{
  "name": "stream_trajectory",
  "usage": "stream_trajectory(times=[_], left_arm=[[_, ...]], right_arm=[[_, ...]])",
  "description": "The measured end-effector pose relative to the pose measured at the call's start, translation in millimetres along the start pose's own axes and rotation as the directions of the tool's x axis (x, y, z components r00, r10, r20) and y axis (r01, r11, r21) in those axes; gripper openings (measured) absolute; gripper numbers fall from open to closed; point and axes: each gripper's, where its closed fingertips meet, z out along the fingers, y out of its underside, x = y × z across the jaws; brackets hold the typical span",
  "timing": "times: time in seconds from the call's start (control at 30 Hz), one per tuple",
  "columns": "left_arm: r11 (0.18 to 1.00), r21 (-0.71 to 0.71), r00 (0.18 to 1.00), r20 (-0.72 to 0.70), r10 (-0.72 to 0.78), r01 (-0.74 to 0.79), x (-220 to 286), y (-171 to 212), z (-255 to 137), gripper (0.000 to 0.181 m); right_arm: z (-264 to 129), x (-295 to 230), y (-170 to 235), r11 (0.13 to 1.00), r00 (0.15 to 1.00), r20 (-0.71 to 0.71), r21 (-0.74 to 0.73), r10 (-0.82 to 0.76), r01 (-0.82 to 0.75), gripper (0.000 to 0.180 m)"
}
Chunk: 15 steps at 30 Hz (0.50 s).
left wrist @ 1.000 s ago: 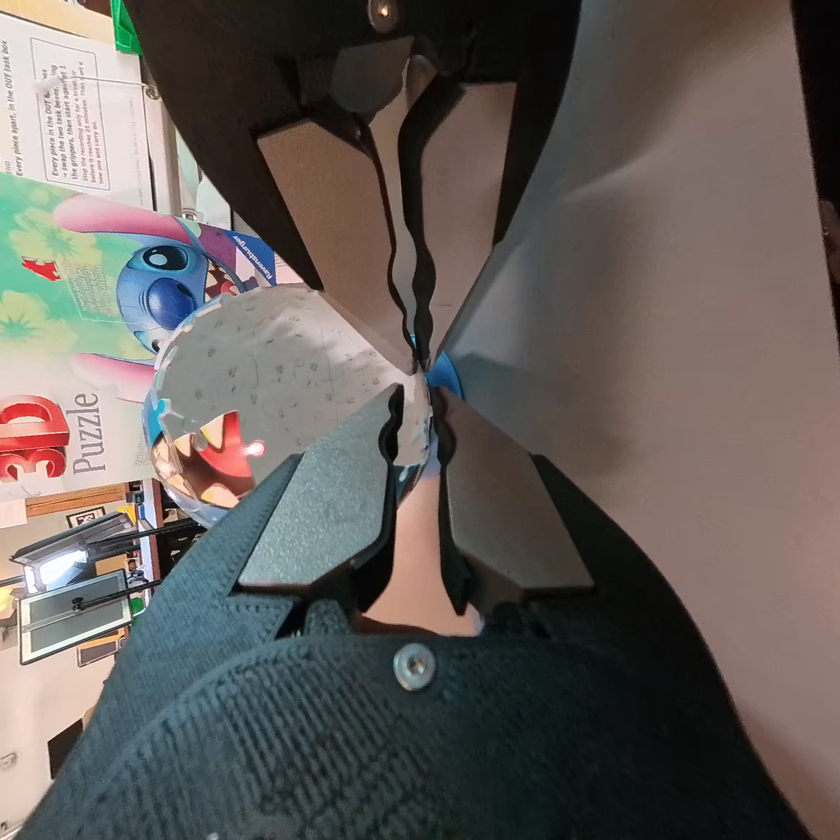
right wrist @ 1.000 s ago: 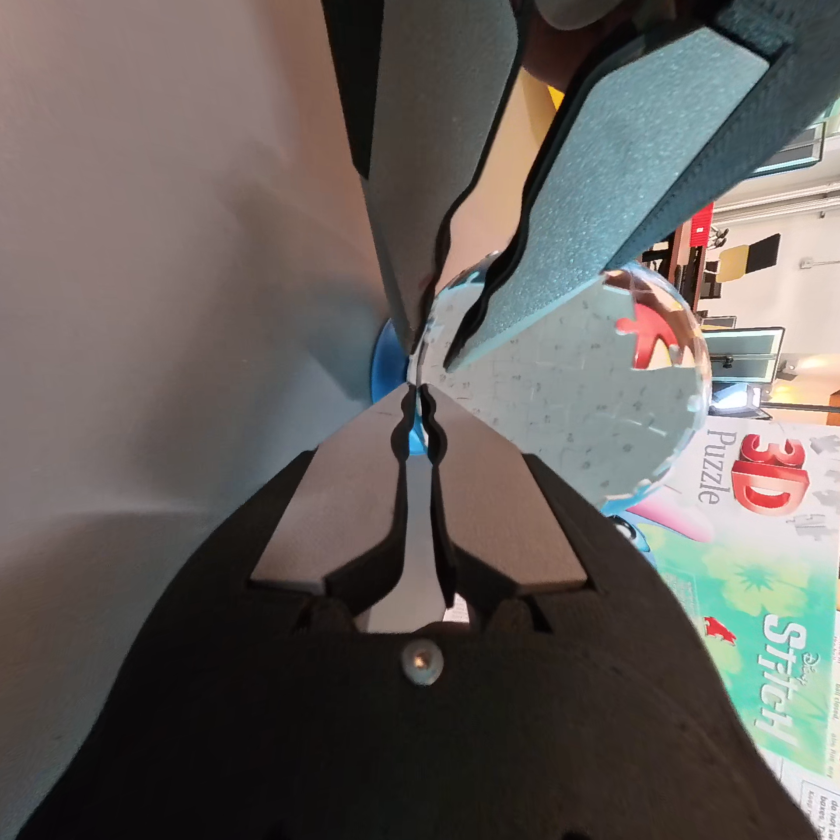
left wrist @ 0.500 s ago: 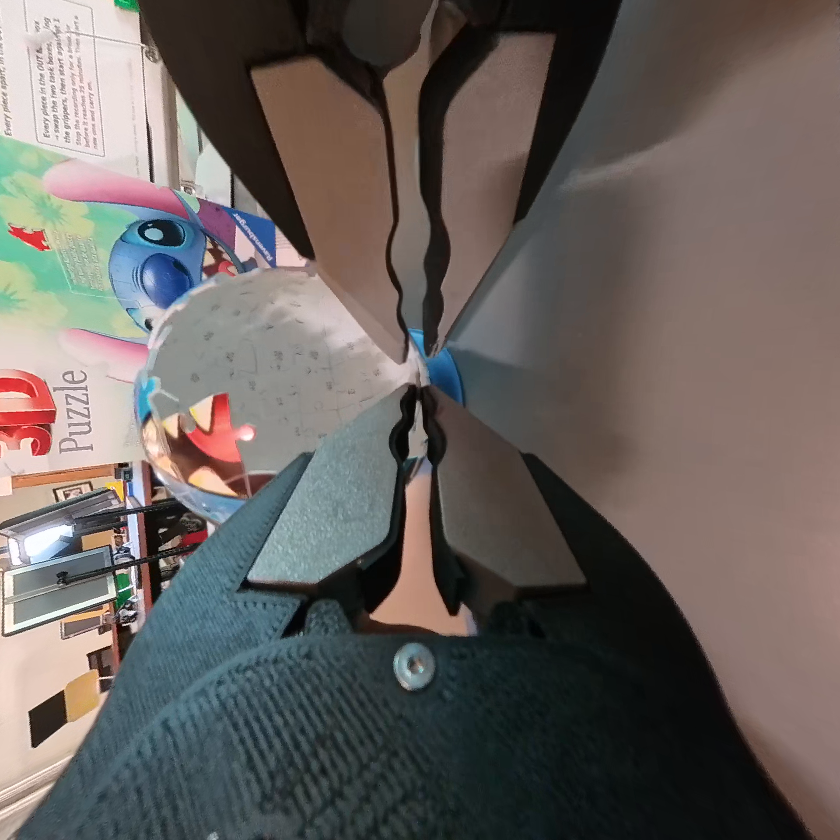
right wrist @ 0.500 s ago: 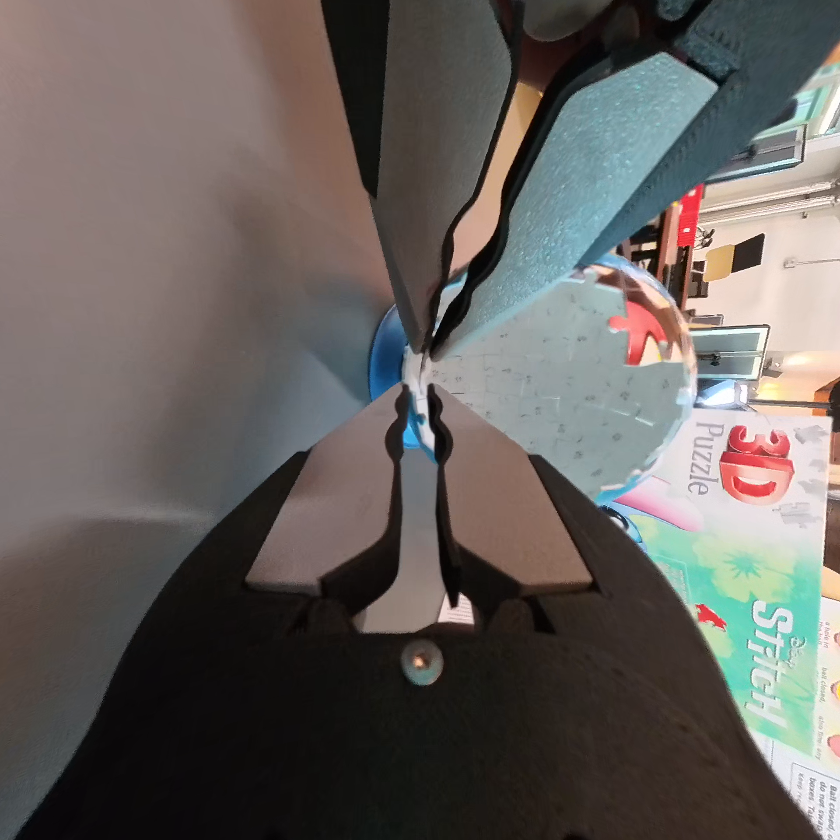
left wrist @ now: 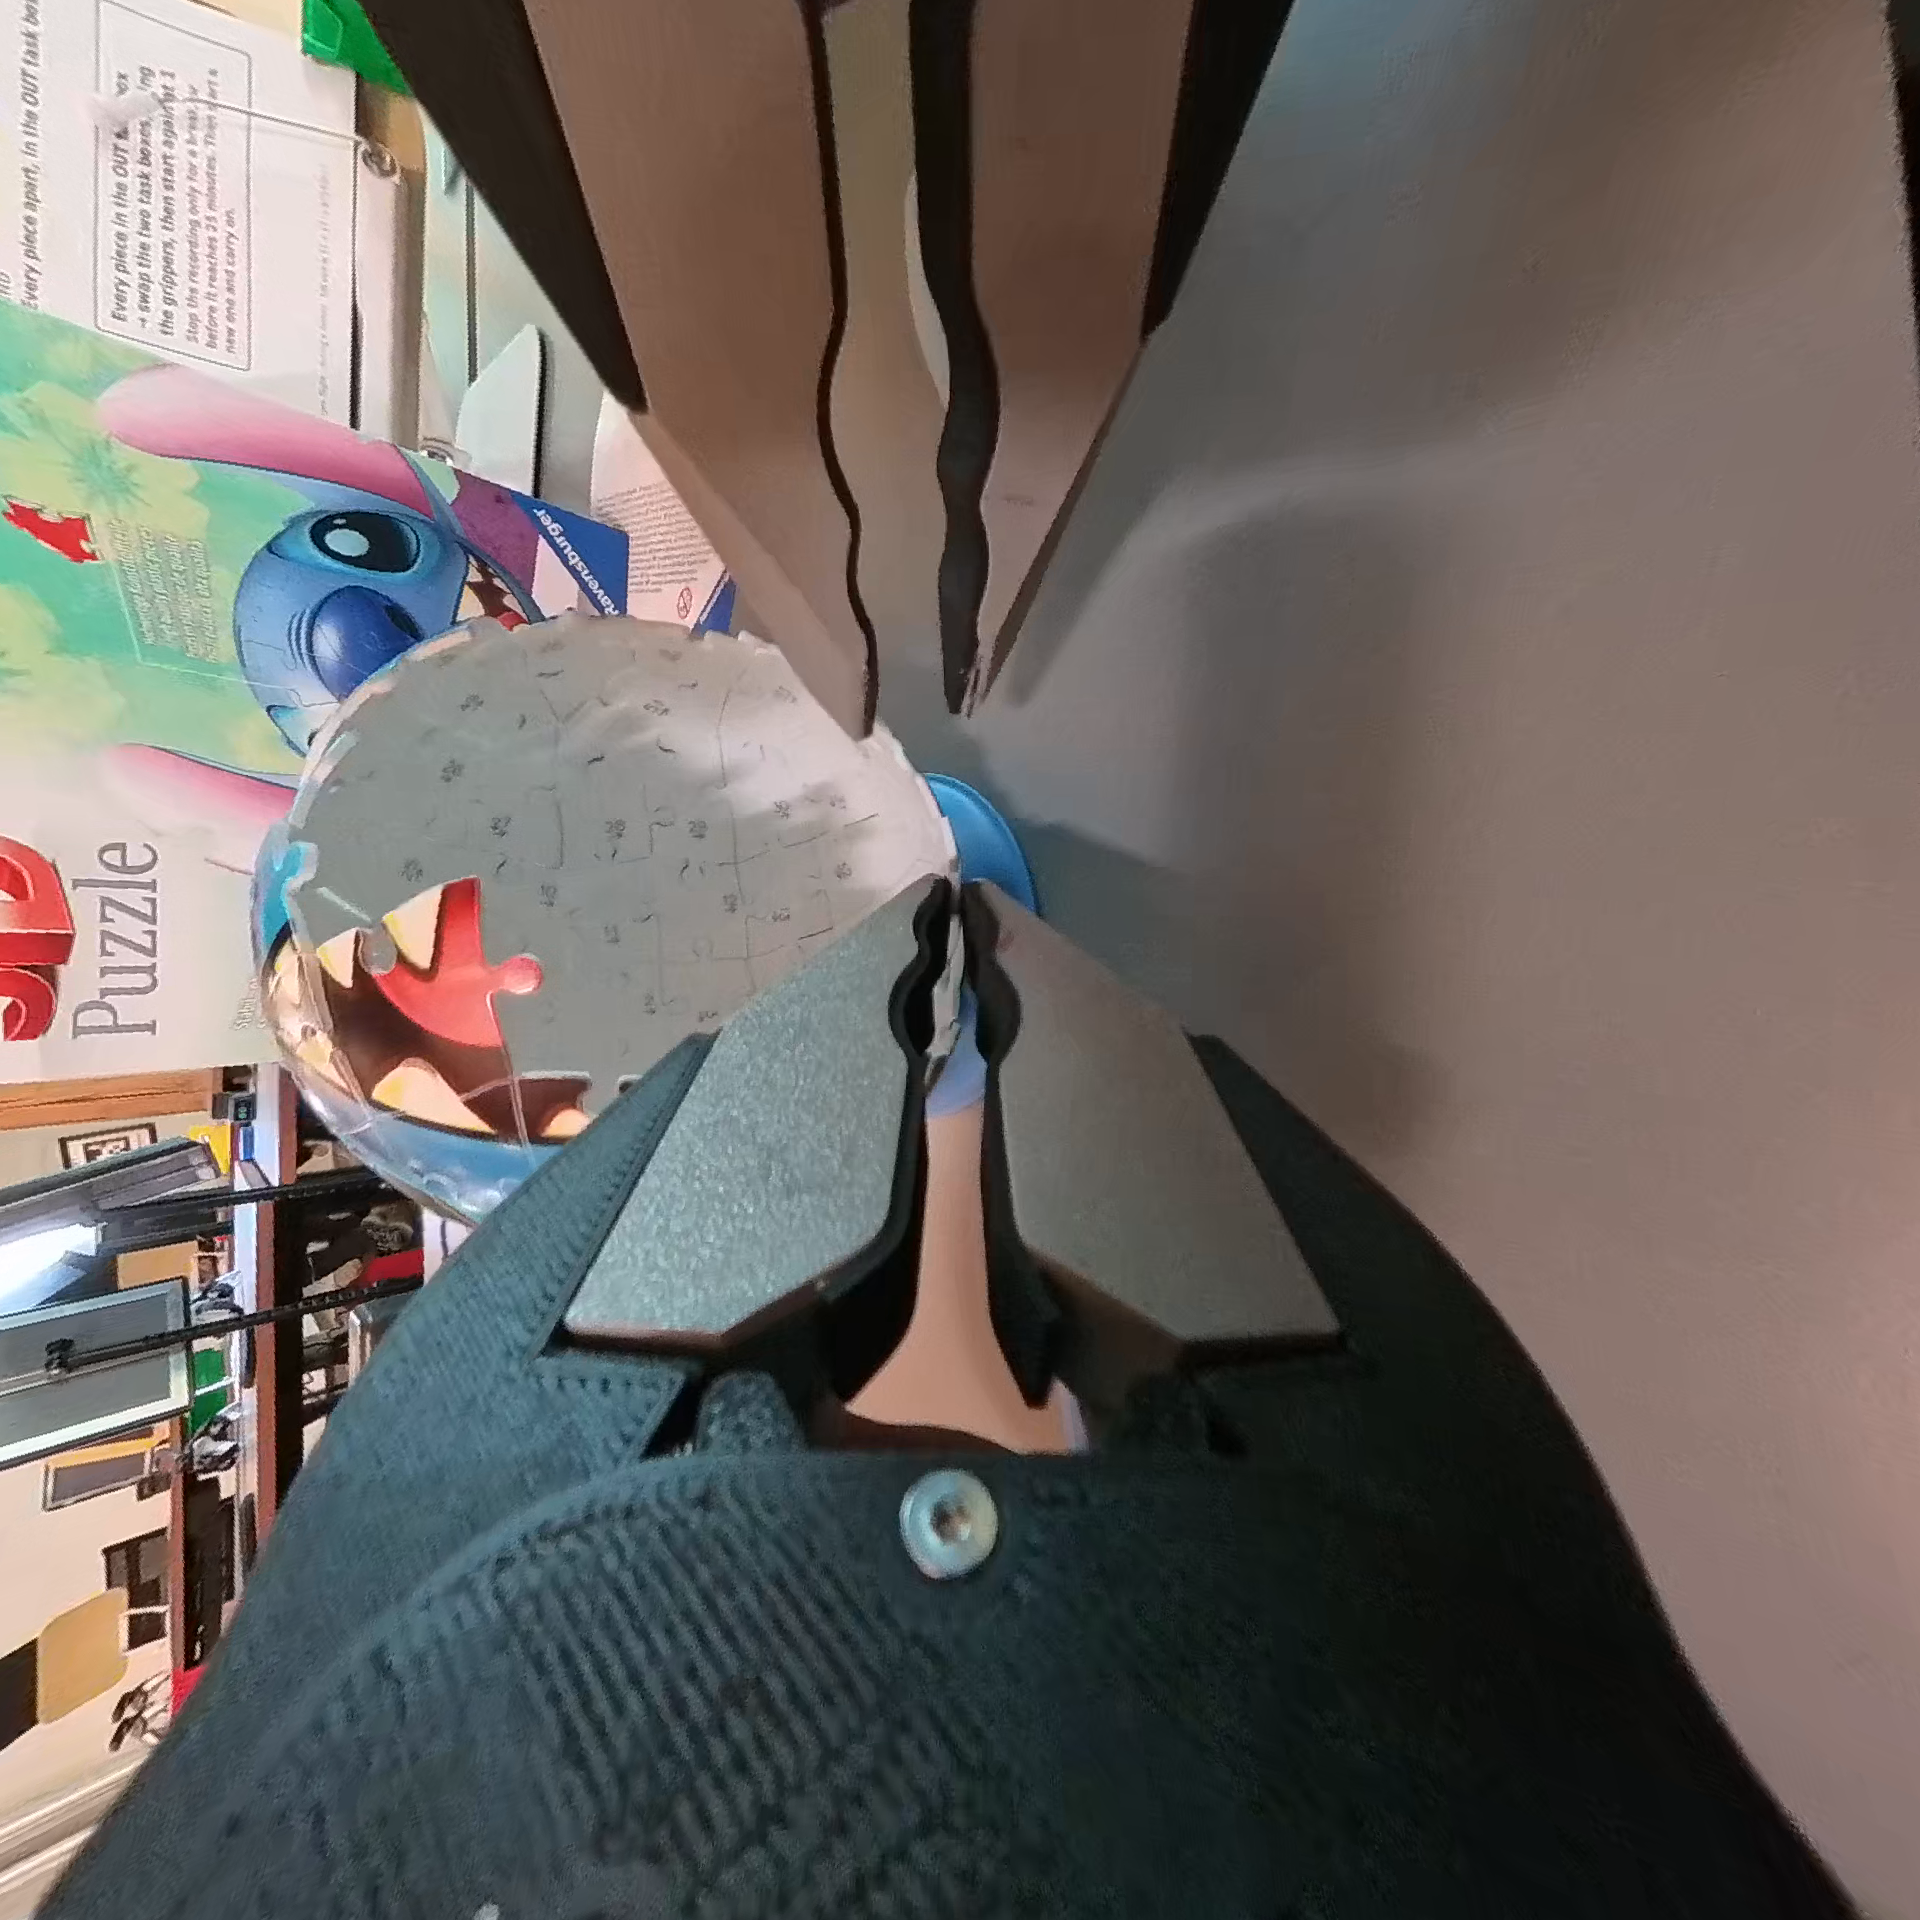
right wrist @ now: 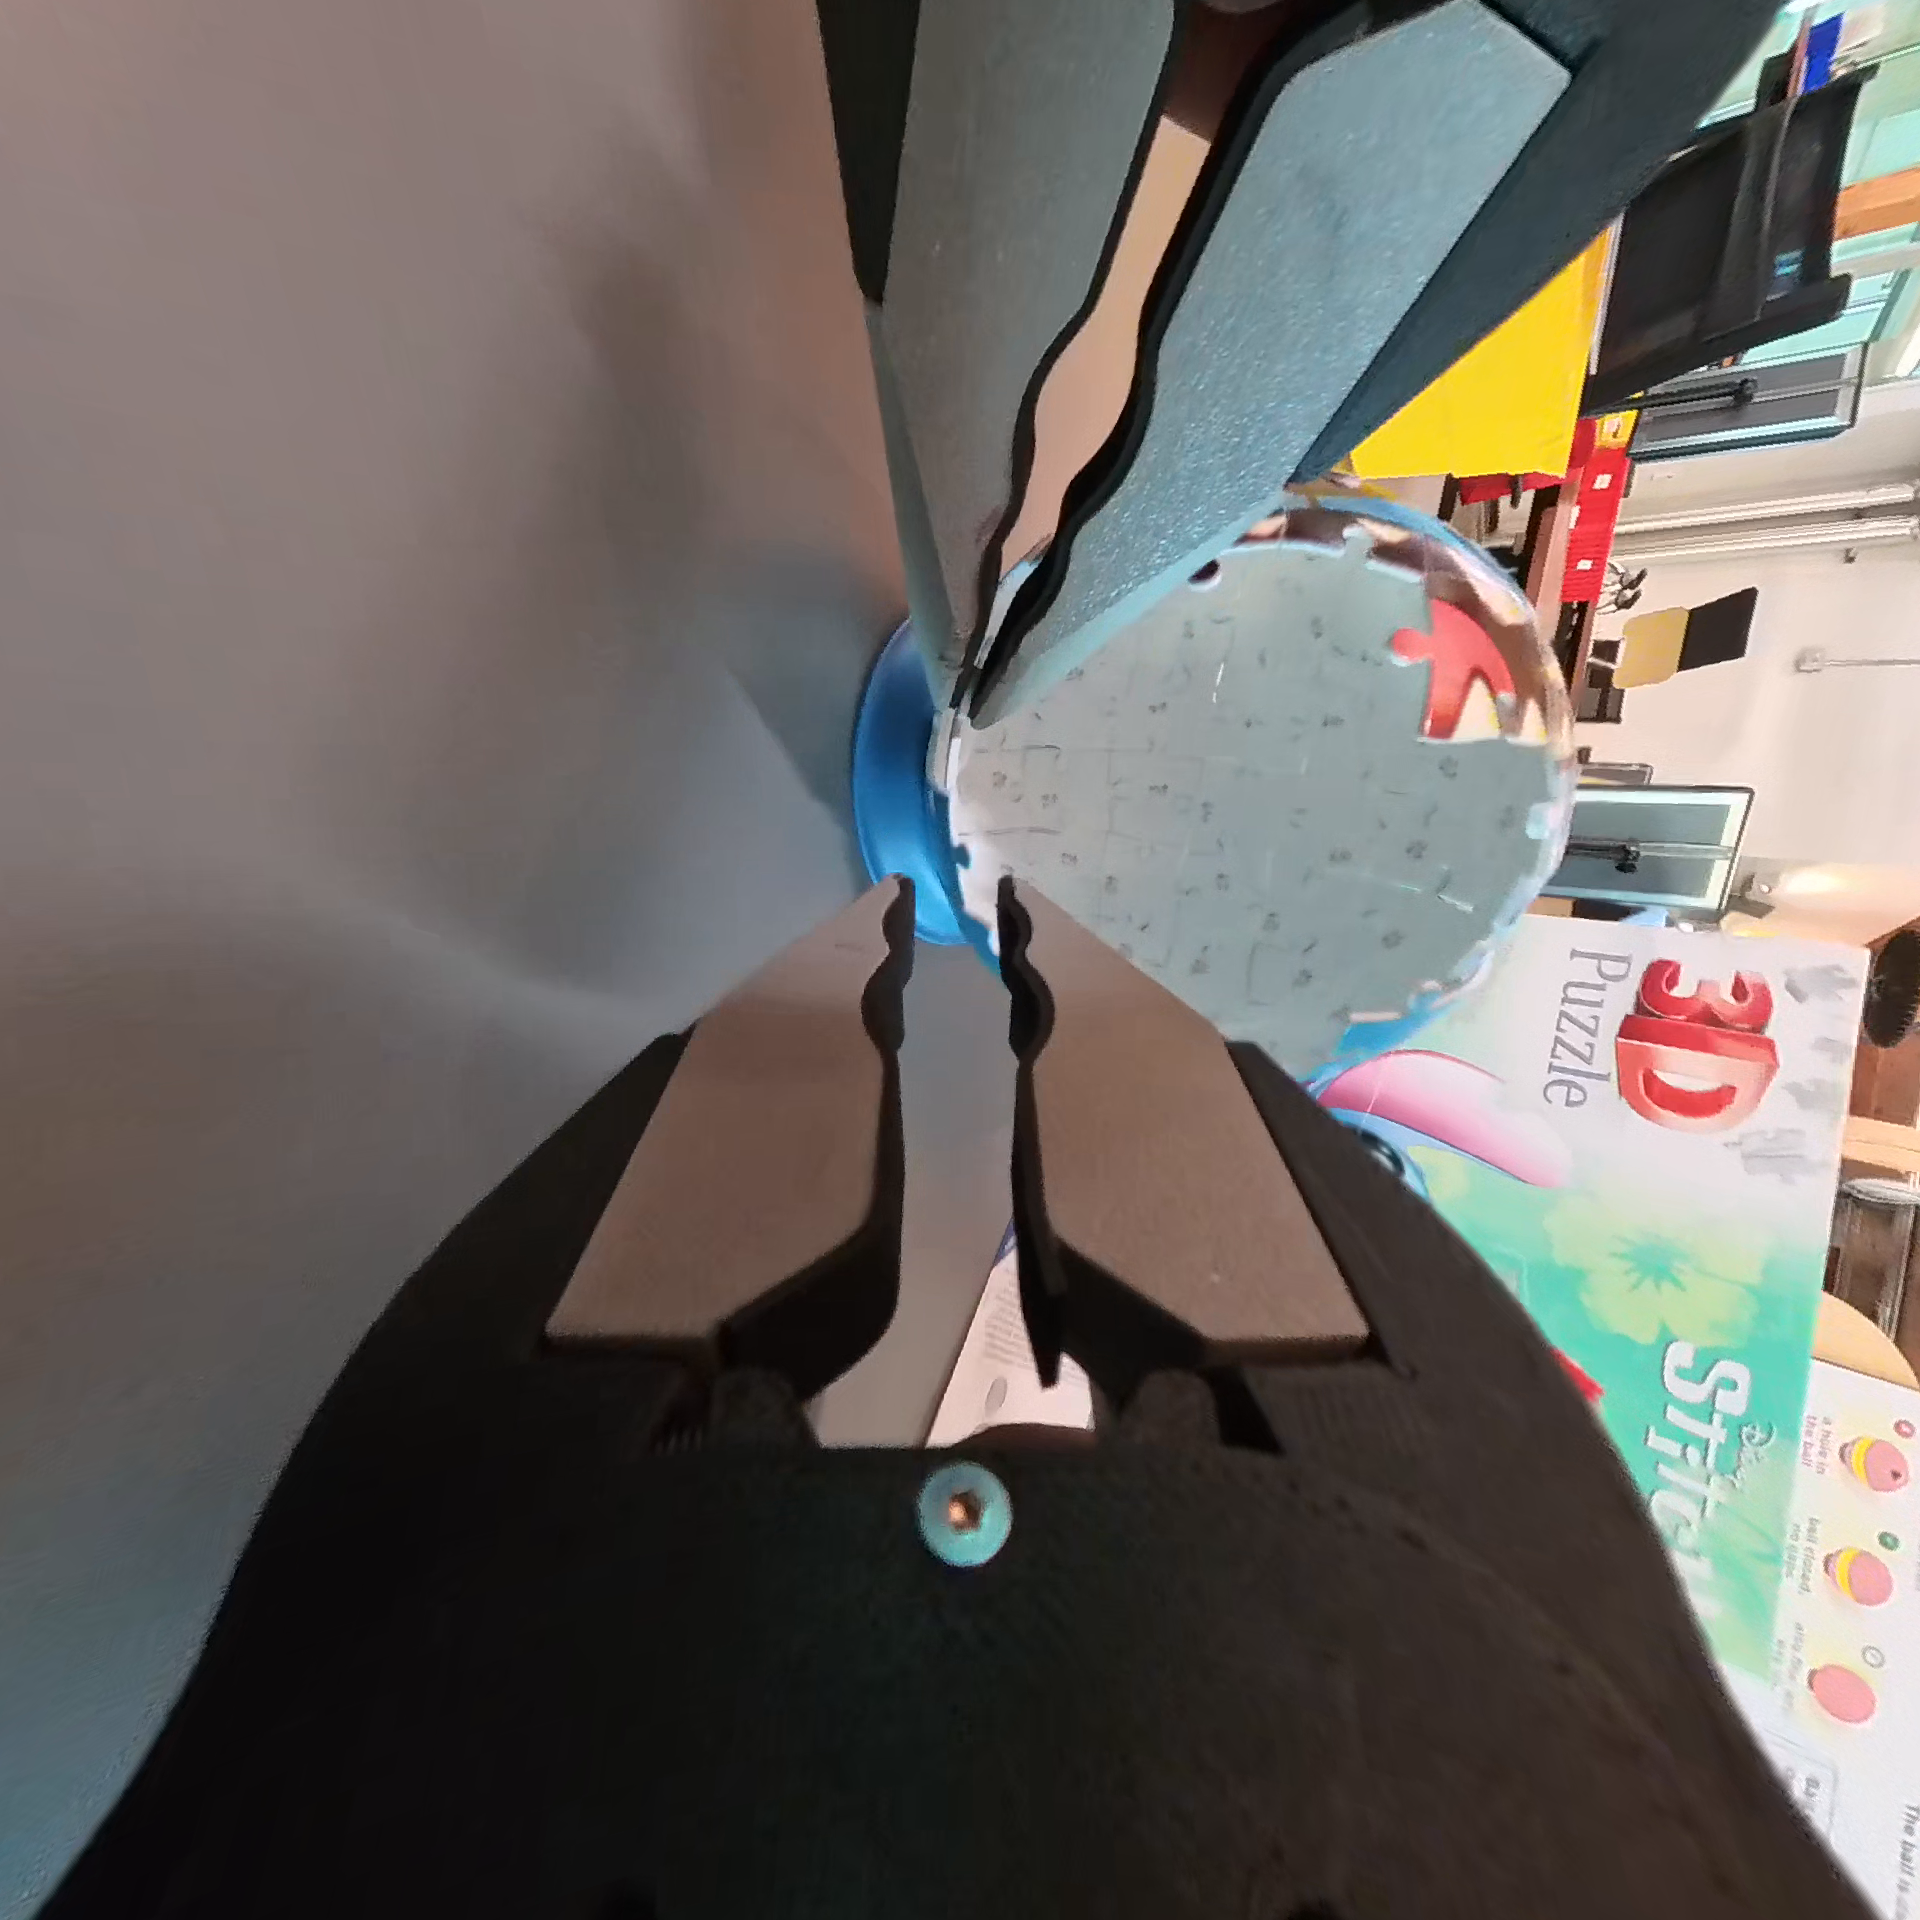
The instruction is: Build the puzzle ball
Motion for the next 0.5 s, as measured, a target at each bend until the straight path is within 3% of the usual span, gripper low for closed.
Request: stream_trajectory(times=[0.5], left_arm=[[0.999, -0.003, 0.998, -0.055, -0.035, 0.035, -2, 0, 2, 0.000]], right_arm=[[20, -3, -2, 0.995, 0.992, 0.083, 0.007, -0.097, 0.097, 0.017]])
